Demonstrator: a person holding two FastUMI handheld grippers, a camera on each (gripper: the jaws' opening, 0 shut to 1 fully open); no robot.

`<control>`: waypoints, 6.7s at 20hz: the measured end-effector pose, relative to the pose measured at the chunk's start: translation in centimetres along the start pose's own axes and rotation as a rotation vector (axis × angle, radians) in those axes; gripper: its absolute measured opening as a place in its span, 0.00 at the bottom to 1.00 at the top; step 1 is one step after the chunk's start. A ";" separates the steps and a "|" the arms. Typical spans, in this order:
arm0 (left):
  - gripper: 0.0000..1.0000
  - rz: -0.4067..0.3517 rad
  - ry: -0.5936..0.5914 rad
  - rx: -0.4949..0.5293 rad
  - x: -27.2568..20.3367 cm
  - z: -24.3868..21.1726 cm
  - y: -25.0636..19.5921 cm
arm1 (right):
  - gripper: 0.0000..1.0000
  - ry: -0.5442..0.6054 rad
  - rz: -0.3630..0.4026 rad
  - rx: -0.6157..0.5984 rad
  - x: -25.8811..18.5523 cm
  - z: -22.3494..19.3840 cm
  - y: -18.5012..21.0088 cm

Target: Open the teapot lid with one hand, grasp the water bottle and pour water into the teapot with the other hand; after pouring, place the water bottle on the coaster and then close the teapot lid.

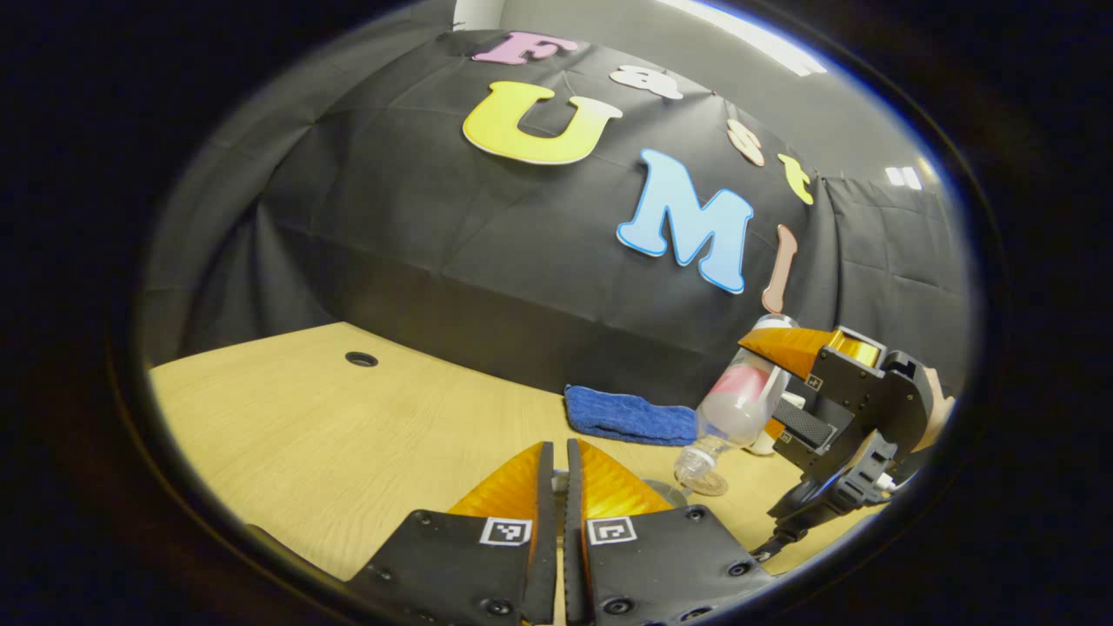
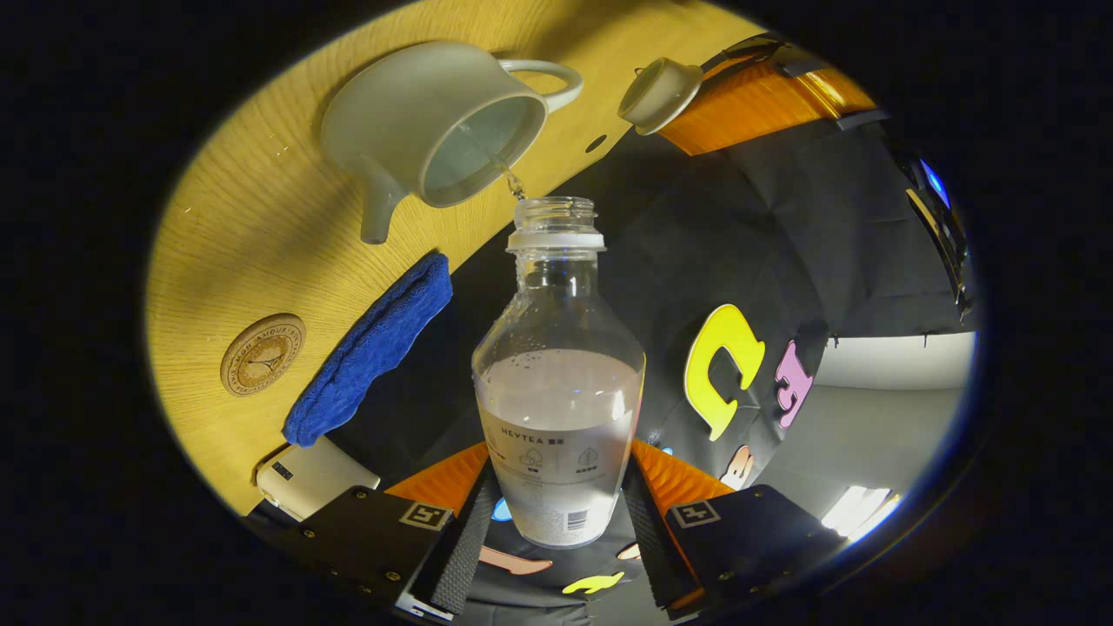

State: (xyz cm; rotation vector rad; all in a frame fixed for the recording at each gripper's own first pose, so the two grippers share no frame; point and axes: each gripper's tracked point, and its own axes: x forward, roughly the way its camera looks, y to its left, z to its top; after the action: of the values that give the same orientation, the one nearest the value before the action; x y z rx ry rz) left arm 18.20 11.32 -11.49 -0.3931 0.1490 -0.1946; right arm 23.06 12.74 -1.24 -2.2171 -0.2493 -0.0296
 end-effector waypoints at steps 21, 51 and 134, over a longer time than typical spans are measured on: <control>0.11 0.017 0.003 -0.002 0.2 -0.2 0.2 | 0.77 0.076 0.468 0.898 -2.2 0.6 10.2; 0.11 -0.013 -0.005 0.004 0.1 0.0 -0.2 | 0.78 0.309 0.670 2.274 0.2 1.4 17.4; 0.14 0.053 0.107 0.290 4.5 -4.6 -9.3 | 0.95 0.274 0.279 2.214 -15.3 -0.9 10.3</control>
State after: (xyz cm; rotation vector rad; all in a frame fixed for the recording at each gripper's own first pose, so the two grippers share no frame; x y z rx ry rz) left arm 20.29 0.22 -12.53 -0.0899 0.2334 -0.1816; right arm 10.03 3.32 -10.41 -0.0102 0.1884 0.0703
